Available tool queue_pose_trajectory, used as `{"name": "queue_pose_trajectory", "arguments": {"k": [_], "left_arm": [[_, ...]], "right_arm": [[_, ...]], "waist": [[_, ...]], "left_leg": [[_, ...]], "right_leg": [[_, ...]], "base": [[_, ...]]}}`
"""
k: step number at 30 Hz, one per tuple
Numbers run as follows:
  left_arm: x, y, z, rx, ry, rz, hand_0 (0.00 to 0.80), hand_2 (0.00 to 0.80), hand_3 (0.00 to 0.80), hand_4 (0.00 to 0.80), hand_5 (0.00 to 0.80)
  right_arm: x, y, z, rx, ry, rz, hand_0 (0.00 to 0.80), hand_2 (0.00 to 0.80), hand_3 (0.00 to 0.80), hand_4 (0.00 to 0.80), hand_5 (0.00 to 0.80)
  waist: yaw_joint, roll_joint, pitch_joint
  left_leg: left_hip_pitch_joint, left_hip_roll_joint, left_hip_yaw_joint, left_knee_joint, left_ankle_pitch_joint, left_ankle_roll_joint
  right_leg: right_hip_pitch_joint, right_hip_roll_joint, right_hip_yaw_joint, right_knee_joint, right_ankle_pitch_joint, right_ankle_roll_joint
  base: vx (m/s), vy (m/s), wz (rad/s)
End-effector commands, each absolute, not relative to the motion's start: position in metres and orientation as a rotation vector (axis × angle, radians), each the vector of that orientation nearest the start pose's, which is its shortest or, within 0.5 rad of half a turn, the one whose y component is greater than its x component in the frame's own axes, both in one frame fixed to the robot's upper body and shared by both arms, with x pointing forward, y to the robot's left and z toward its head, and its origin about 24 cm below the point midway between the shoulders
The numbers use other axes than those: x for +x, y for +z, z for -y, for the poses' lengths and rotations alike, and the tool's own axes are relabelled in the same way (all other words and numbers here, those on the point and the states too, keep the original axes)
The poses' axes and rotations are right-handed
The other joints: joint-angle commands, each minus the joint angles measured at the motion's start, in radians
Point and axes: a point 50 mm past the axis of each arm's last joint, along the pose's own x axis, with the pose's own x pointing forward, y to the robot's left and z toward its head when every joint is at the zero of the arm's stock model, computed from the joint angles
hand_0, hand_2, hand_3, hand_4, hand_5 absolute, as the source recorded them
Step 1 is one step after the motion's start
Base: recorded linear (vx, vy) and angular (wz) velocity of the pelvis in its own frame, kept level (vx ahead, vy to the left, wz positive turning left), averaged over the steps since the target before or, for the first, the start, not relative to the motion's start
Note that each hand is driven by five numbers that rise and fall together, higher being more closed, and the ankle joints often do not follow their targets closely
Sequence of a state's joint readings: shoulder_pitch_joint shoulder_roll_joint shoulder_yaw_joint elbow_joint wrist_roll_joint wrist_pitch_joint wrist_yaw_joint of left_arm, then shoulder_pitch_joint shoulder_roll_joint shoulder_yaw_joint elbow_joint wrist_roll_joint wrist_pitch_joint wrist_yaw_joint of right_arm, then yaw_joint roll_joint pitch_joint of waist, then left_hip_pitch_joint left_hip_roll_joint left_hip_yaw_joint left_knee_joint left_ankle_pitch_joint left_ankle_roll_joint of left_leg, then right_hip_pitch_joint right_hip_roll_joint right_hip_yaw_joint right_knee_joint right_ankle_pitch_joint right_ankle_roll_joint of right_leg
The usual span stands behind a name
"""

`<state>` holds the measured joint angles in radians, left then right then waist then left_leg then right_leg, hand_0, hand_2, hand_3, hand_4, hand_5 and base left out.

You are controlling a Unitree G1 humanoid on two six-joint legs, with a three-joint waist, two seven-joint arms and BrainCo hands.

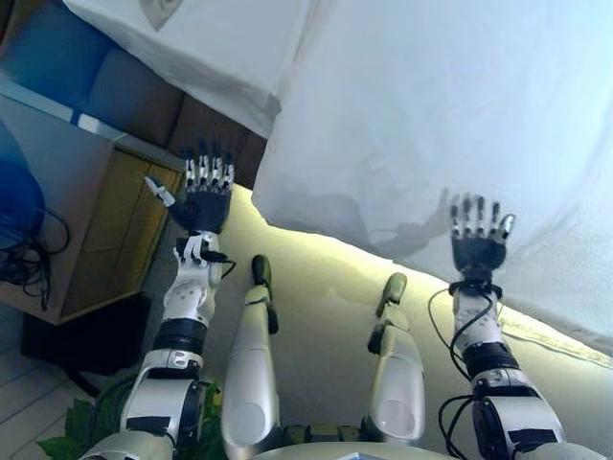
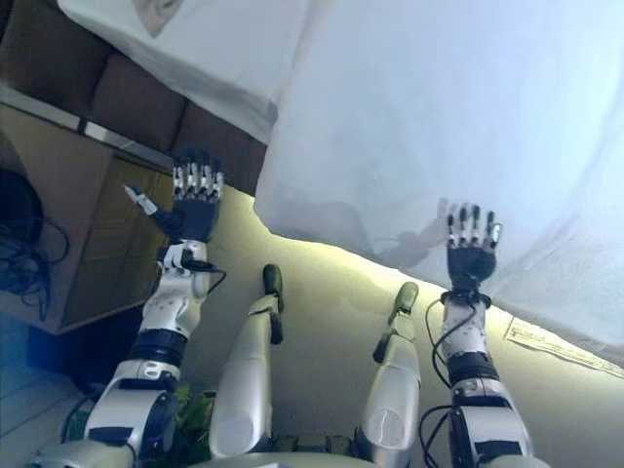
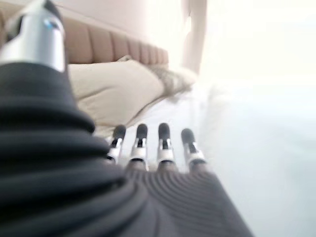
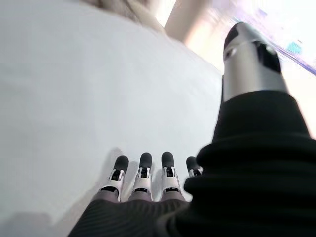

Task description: Make the bed neatly

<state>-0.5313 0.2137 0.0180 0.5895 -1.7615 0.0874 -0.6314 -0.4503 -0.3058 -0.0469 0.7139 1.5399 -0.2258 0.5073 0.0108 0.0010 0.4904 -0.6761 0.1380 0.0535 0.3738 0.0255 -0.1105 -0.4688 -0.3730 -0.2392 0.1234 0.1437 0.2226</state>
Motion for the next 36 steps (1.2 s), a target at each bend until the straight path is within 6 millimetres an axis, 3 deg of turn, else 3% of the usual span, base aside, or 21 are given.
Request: {"name": "queue_pose_trajectory", "arguments": {"k": [1,5,9,14,21,23,25,26,30,32,34,36], "left_arm": [[0.351,0.123,-0.162,-1.514,-0.696,0.443,0.000,0.000,0.000,0.000,0.000],[0.358,0.142,-0.142,-1.470,-0.847,0.439,0.000,0.000,0.000,0.000,0.000],[0.358,0.154,-0.127,-1.434,-0.971,0.455,0.000,0.000,0.000,0.000,0.000],[0.356,0.153,-0.111,-1.464,-1.026,0.443,0.000,0.000,0.000,0.000,0.000],[0.353,0.156,-0.099,-1.396,-1.115,0.484,0.000,0.000,0.000,0.000,0.000],[0.354,0.153,-0.097,-1.372,-1.092,0.457,0.000,0.000,0.000,0.000,0.000],[0.358,0.152,-0.097,-1.351,-1.056,0.443,0.000,0.000,0.000,0.000,0.000],[0.361,0.156,-0.099,-1.340,-1.045,0.441,0.000,0.000,0.000,0.000,0.000],[0.372,0.152,-0.108,-1.261,-0.908,0.353,0.000,0.000,0.000,0.000,0.000],[0.380,0.144,-0.114,-1.212,-0.785,0.261,0.000,0.000,0.000,0.000,0.000],[0.382,0.128,-0.121,-1.180,-0.680,0.169,0.000,0.000,0.000,0.000,0.000],[0.386,0.117,-0.135,-1.142,-0.577,0.100,0.000,0.000,0.000,0.000,0.000]], "right_arm": [[0.337,0.105,0.243,1.034,0.291,0.506,0.000,0.000,0.000,0.000,0.000],[0.349,0.124,0.240,0.996,0.364,0.505,0.000,0.000,0.000,0.000,0.000],[0.353,0.123,0.243,0.979,0.359,0.475,0.000,0.000,0.000,0.000,0.000],[0.352,0.119,0.241,0.988,0.363,0.473,0.000,0.000,0.000,0.000,0.000],[0.353,0.123,0.238,0.960,0.426,0.484,0.000,0.000,0.000,0.000,0.000],[0.353,0.120,0.237,0.980,0.420,0.471,0.000,0.000,0.000,0.000,0.000],[0.352,0.115,0.236,0.996,0.420,0.460,0.000,0.000,0.000,0.000,0.000],[0.353,0.115,0.236,1.004,0.421,0.458,0.000,0.000,0.000,0.000,0.000],[0.353,0.105,0.239,1.017,0.399,0.406,0.000,0.000,0.000,0.000,0.000],[0.352,0.097,0.245,1.027,0.351,0.373,0.000,0.000,0.000,0.000,0.000],[0.347,0.082,0.251,1.056,0.278,0.325,0.000,0.000,0.000,0.000,0.000],[0.342,0.069,0.266,1.085,0.188,0.283,0.000,0.000,0.000,0.000,0.000]], "waist": [[0.009,-0.007,0.019],[0.000,-0.003,0.030],[-0.009,0.003,0.030],[-0.023,0.019,0.030],[-0.053,0.031,0.030],[-0.060,0.030,0.030],[-0.069,0.026,0.030],[-0.076,0.023,0.030],[-0.092,0.026,0.030],[-0.101,0.030,0.030],[-0.101,0.033,0.030],[-0.106,0.036,0.030]], "left_leg": [[0.000,0.033,-0.011,-0.016,0.035,-0.049],[-0.045,0.026,-0.006,0.021,0.026,-0.049],[-0.108,0.018,-0.007,0.034,0.022,-0.046],[-0.193,-0.007,-0.013,0.068,0.007,-0.040],[-0.351,-0.002,0.001,0.135,-0.005,-0.041],[-0.372,0.000,-0.009,0.176,-0.046,-0.048],[-0.415,0.002,-0.014,0.207,-0.059,-0.049],[-0.450,0.003,-0.007,0.212,-0.039,-0.044],[-0.478,0.026,-0.008,0.240,-0.075,-0.055],[-0.505,0.033,0.009,0.239,-0.051,-0.048],[-0.488,0.039,0.003,0.244,-0.076,-0.055],[-0.488,0.043,0.009,0.236,-0.065,-0.055]], "right_leg": [[-0.032,-0.096,0.057,0.026,0.087,0.021],[-0.099,-0.115,0.079,0.051,0.103,0.023],[-0.168,-0.121,0.085,0.048,0.118,0.028],[-0.268,-0.122,0.110,0.070,0.127,0.024],[-0.441,-0.108,0.156,0.119,0.117,0.020],[-0.464,-0.095,0.176,0.144,0.091,0.027],[-0.503,-0.086,0.188,0.159,0.093,0.024],[-0.538,-0.087,0.186,0.156,0.115,0.016],[-0.581,-0.072,0.211,0.175,0.090,0.026],[-0.611,-0.075,0.210,0.170,0.108,0.018],[-0.596,-0.067,0.220,0.178,0.083,0.028],[-0.600,-0.067,0.221,0.175,0.086,0.028]], "base": [[0.000,0.000,0.00],[0.026,-0.001,-0.02],[0.008,-0.005,0.00],[0.002,0.062,-0.02],[-0.027,0.099,-0.08],[0.058,0.094,-0.09],[-0.023,0.071,-0.21],[-0.030,0.072,-0.34],[0.013,0.112,-0.29],[-0.072,0.097,-0.16],[0.053,0.056,-0.18],[0.006,0.066,-0.16]]}}
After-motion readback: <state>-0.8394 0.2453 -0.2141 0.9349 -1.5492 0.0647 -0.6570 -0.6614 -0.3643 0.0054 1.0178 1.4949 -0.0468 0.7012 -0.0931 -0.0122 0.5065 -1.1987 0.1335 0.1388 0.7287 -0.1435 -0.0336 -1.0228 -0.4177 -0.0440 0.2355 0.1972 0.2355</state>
